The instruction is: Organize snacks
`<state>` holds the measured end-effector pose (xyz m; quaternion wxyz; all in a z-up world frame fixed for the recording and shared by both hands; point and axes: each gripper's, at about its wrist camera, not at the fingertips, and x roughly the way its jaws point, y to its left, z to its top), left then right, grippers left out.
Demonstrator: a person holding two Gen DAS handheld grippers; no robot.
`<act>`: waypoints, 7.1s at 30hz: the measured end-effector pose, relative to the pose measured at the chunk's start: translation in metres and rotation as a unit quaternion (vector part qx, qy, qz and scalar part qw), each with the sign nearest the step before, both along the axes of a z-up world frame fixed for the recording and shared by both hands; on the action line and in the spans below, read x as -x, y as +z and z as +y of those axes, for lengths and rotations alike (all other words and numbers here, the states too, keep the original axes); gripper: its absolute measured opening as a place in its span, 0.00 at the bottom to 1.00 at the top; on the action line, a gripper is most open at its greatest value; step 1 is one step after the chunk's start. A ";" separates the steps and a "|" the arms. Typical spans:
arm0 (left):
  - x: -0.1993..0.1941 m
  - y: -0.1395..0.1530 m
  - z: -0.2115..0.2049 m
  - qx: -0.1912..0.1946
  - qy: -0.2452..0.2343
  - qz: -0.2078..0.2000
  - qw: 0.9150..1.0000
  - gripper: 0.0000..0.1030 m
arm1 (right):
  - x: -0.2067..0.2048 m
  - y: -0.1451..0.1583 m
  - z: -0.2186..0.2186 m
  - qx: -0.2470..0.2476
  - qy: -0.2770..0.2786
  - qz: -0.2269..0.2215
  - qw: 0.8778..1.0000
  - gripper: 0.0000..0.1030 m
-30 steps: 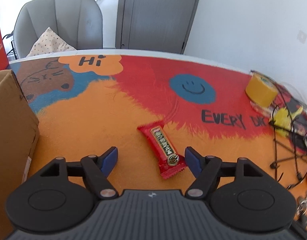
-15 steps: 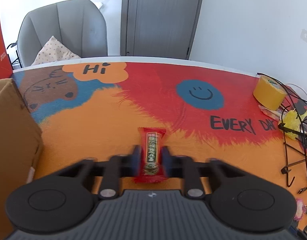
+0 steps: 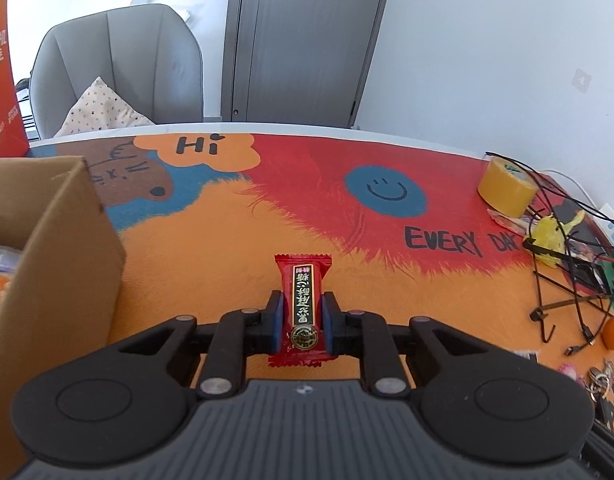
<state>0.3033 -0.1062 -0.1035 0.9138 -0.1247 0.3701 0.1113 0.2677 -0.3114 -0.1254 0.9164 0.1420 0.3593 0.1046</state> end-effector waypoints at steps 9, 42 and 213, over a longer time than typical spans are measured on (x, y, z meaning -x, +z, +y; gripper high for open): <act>0.029 0.016 0.012 0.003 -0.008 -0.020 1.000 0.18 | 0.015 0.017 0.016 -0.003 0.002 -0.016 1.000 0.19; 0.152 0.086 0.098 0.015 0.006 -0.110 0.994 0.18 | 0.076 0.091 0.081 -0.058 0.065 -0.099 0.991 0.19; 0.333 0.140 0.158 -0.048 -0.068 -0.119 0.989 1.00 | 0.236 0.147 0.060 0.050 0.086 -0.078 0.992 1.00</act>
